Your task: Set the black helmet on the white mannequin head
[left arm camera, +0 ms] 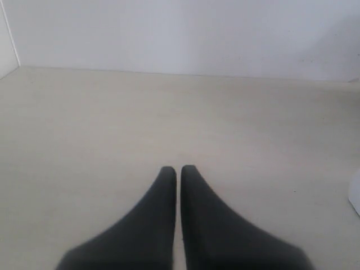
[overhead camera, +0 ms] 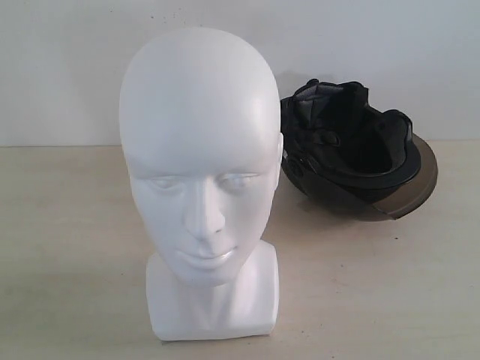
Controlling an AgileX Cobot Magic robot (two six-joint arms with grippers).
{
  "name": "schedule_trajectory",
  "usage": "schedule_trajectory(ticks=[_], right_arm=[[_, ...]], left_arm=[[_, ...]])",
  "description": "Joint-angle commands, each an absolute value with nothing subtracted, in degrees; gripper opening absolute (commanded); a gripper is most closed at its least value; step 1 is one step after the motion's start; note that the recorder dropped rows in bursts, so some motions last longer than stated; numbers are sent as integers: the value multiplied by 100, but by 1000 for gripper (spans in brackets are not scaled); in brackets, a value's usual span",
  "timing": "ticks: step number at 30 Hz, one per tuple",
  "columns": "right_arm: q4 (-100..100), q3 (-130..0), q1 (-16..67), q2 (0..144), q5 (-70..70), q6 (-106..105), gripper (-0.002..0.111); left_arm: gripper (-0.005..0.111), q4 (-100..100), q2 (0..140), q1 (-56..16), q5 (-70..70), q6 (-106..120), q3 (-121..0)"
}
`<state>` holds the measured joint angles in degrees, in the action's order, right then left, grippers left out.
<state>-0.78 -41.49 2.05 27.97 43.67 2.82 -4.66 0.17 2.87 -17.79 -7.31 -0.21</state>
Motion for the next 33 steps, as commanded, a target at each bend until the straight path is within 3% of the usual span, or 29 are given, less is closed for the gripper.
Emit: schedule_trajectory(ticks=[1,4,10,17,24,33], right_arm=[[1846,-4195,178,3450,4375,-1842,1],[2537,-4195,178,4255,4243,-2408,8],[2905,-4698,189,5920,4070,-2953,38],[3230,-5780,689,7386,3429,-4103,40],[3214,-6979,1032,8887,3207,-4446,61],[3270,-7844,1044,10196,3291,-4898,61]], left_arm=[[4,-498,0,279,-1762,-728,0],[4,-498,0,279,-1762,-728,0],[4,-498,0,279,-1762,-728,0],[4,-498,0,279,-1762,-728,0],[4,-498,0,279,-1762,-728,0],[4,-498,0,279,-1762,-728,0]])
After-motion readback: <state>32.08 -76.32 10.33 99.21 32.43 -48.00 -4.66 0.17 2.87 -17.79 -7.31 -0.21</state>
